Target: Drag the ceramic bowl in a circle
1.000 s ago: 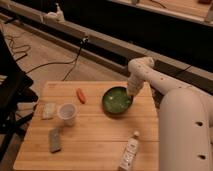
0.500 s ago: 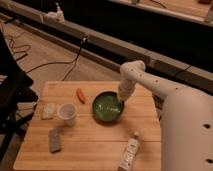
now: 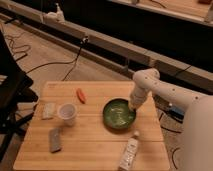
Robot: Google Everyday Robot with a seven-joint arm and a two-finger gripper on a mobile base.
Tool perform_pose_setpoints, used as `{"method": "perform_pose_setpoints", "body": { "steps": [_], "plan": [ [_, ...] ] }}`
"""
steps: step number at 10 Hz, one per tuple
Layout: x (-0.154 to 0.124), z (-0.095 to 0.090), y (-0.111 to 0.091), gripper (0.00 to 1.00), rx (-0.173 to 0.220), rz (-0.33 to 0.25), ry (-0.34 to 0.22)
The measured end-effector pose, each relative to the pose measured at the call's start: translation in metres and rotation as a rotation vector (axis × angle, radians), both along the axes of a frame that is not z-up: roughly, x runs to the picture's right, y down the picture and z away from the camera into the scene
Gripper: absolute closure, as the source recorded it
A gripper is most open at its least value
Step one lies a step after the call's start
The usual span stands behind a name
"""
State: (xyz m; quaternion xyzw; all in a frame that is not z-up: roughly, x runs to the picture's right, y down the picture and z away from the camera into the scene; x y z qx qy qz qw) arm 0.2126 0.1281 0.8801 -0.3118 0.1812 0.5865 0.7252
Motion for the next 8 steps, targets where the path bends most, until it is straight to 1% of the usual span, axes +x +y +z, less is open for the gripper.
{"method": "perform_pose_setpoints", "body": {
  "steps": [1,2,3,4,5,6,7,8],
  "plan": [
    [0.016,0.005,-0.007,1.00,0.008,0.019,0.040],
    [0.024,0.013,-0.018,1.00,0.023,0.035,0.069],
    [0.020,0.023,-0.033,1.00,0.042,0.043,0.083],
    [0.013,0.029,-0.041,1.00,0.052,0.046,0.083],
    [-0.002,0.034,-0.052,1.00,0.067,0.042,0.070],
    [-0.022,0.035,-0.059,1.00,0.082,0.030,0.044],
    [-0.043,0.033,-0.064,1.00,0.100,0.009,0.011],
    [-0.061,0.027,-0.061,1.00,0.112,-0.029,-0.027]
  ]
}}
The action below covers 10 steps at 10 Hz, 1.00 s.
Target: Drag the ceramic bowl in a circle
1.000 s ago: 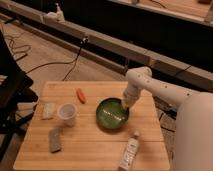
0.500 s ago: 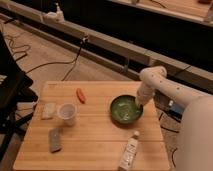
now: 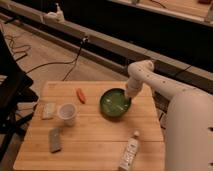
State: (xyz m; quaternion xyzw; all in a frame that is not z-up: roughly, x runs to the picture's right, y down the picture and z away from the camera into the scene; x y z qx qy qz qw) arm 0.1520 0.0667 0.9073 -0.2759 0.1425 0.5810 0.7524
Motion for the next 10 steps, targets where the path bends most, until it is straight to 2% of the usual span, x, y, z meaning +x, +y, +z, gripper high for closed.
{"method": "perform_pose_setpoints", "body": {
  "steps": [1,3,5,6,8,9,10],
  "plan": [
    [-0.012,-0.010,0.011,1.00,0.004,-0.046,-0.035],
    [-0.006,-0.034,0.053,1.00,-0.030,-0.112,-0.062],
    [0.015,-0.053,0.092,1.00,-0.075,-0.128,-0.052],
    [0.031,-0.057,0.102,1.00,-0.087,-0.122,-0.027],
    [0.066,-0.054,0.104,1.00,-0.090,-0.090,0.048],
    [0.075,-0.048,0.095,1.00,-0.081,-0.076,0.078],
    [0.074,-0.038,0.075,1.00,-0.054,-0.056,0.098]
  ]
}}
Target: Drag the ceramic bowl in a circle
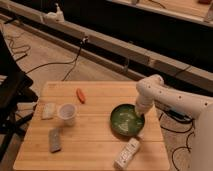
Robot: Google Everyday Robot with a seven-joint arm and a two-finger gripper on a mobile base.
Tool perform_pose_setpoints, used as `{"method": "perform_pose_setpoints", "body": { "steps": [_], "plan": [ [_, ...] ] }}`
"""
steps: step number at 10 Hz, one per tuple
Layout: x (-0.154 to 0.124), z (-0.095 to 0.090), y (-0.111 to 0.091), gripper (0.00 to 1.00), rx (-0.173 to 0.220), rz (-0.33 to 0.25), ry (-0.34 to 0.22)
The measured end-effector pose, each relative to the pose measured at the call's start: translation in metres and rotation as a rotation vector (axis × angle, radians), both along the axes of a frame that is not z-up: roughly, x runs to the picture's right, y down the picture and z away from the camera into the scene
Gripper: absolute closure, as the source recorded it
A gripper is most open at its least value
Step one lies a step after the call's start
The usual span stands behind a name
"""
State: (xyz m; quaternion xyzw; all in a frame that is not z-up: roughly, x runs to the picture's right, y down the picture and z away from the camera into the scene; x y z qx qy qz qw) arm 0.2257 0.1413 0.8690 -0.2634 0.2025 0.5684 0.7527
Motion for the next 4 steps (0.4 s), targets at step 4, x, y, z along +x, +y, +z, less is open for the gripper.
{"method": "perform_pose_setpoints", "body": {
  "steps": [4],
  "plan": [
    [-0.065,0.003,-0.057,1.00,0.091,0.031,-0.093]
  ]
}}
